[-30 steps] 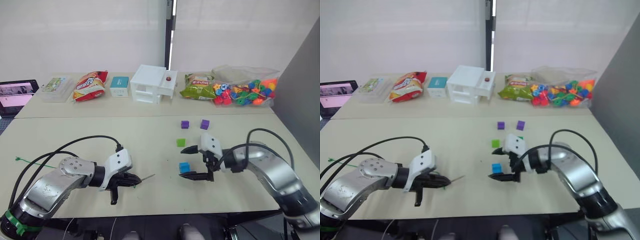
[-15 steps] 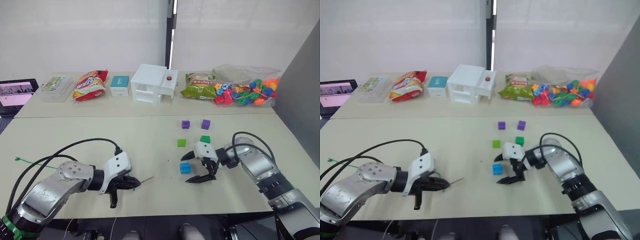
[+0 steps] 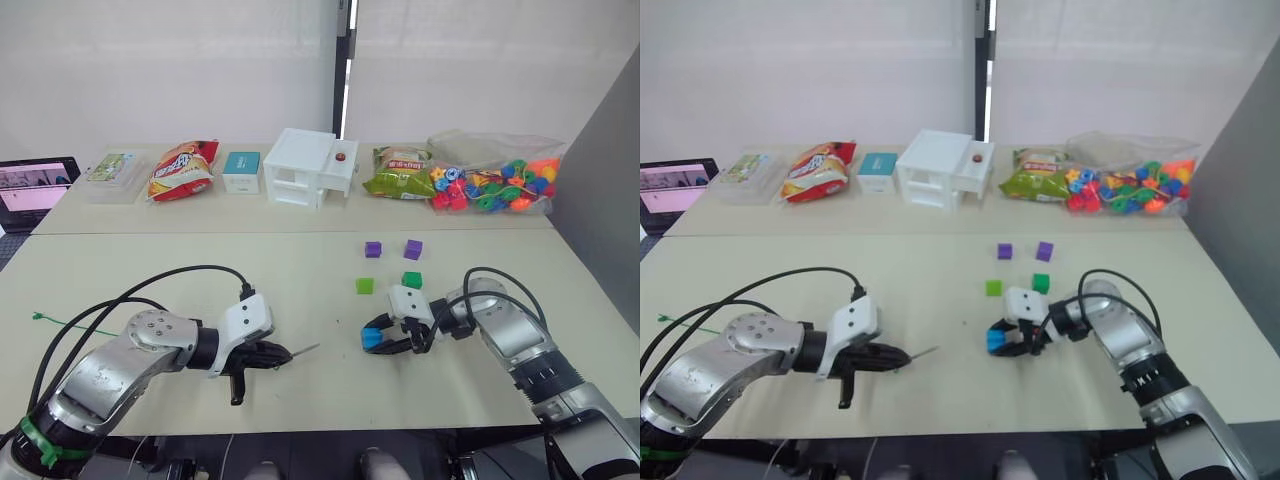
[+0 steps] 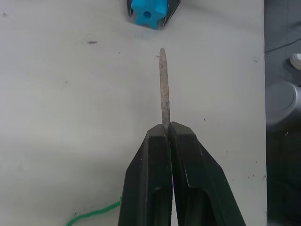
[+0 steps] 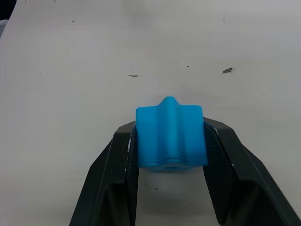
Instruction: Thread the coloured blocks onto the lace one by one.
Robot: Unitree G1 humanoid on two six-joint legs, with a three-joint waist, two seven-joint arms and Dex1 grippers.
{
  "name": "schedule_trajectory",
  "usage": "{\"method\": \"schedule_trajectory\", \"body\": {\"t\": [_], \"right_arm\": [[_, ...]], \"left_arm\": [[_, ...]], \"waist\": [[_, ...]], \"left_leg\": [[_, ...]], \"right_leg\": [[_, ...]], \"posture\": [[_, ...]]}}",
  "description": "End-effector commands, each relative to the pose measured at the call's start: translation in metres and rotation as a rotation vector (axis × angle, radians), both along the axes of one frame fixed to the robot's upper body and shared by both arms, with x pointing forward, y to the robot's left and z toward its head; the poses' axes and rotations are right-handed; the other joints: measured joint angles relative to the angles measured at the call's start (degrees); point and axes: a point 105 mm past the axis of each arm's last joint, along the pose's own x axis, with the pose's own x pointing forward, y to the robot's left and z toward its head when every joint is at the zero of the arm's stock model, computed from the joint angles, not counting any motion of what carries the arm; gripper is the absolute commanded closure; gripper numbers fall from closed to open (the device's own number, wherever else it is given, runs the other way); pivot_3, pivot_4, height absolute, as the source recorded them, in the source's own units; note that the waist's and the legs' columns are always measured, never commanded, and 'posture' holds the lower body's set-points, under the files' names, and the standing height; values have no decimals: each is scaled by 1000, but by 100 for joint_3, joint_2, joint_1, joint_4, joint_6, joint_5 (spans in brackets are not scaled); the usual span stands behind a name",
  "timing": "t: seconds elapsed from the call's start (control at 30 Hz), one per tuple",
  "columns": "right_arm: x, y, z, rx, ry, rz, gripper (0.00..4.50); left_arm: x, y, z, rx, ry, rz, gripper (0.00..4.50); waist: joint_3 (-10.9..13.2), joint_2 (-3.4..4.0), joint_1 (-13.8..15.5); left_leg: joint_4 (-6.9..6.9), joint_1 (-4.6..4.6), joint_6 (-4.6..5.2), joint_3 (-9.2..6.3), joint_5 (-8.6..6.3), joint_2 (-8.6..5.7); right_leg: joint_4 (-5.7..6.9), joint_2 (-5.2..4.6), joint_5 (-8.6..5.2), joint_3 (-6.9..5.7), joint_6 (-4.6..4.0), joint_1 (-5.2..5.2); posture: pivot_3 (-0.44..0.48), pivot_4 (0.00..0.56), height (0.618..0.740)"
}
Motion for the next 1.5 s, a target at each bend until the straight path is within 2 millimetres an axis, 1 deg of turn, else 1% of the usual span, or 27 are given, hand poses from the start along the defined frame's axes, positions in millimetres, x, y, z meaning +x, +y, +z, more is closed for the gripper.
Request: {"method": "schedule_trajectory", "body": {"t": [0.03, 0.1, 0.2, 0.37, 0.43, 0.53, 0.7, 0.8, 1.07, 1.27, 1.4, 1.5], "right_arm": [[-14, 24, 10, 53, 10, 27, 3135], [-23, 30, 9, 37, 21, 42, 3135], [-32, 34, 5, 21, 41, 40, 3135], [-28, 24, -15, -56, 46, -17, 3135], [-28, 22, -17, -59, 50, -19, 3135], [-31, 24, -16, -58, 53, -10, 3135], [-35, 26, -15, -69, 49, 15, 3135], [-36, 28, -13, -70, 46, 20, 3135], [-37, 29, -11, -74, 46, 22, 3135], [-38, 30, -10, -74, 45, 23, 3135], [-38, 31, -10, -74, 46, 22, 3135], [-38, 31, -9, -73, 48, 21, 3135]], "left_arm": [[2, -9, 3, 10, -28, -60, 4500], [4, -10, 1, 24, -25, -78, 4500], [7, -10, -2, 46, -14, -110, 4500], [6, -12, -7, 89, 4, -191, 4500], [6, -14, -8, 105, 4, -216, 4500], [7, -21, -9, 113, 0, -232, 4500], [16, -28, -9, 156, -20, -235, 4500], [16, -34, -7, 165, -25, -247, 4500], [12, -30, -8, 210, -10, -262, 4500], [17, -36, -6, 208, -21, -242, 4500], [16, -40, -4, 193, -23, -244, 4500], [14, -44, -8, 194, -19, -254, 4500]], "waist": [[0, 0, -18], [0, 0, -22], [0, 0, 1], [0, 0, 20], [0, 0, 17], [0, 0, 24], [0, 0, 25], [0, 0, 31], [0, 0, 17], [0, -1, 25], [0, 0, 21], [0, 0, 24]], "left_leg": [[0, -1, 0, 0, 0, 0], [0, 0, 0, -1, 0, 0], [7, -2, 0, -3, 0, -1], [31, -9, 1, -3, -1, -2], [32, -6, 1, -3, -1, -2], [33, -4, 1, -3, -1, -2], [38, -4, 2, -4, -1, -3], [40, -2, 5, -5, -3, -4], [42, -2, 6, -7, -3, -4], [44, -3, 6, -8, -3, -4], [43, -3, 6, -8, -4, -4], [44, -2, 6, -8, -4, -5]], "right_leg": [[-1, 2, 0, 1, 0, -2], [7, 4, 0, 1, -1, -5], [10, 3, 0, 0, -1, -4], [8, 3, 0, -1, 0, 3], [8, 4, 0, -2, 0, 6], [9, 4, 0, -2, 0, 10], [12, 4, 0, -3, 0, 13], [26, 3, 0, -2, 0, 10], [31, 4, 0, -3, 0, 7], [29, 3, 0, -3, 1, 8], [31, 4, 0, -3, 0, 8], [31, 3, 0, -3, 0, 9]], "posture": [[0, 150, 740], [0, 150, 740], [0, 150, 740], [0, 150, 740], [0, 150, 740], [0, 150, 740], [0, 150, 740], [0, 150, 740], [0, 150, 740], [0, 150, 740], [0, 150, 740], [0, 150, 740]]}}
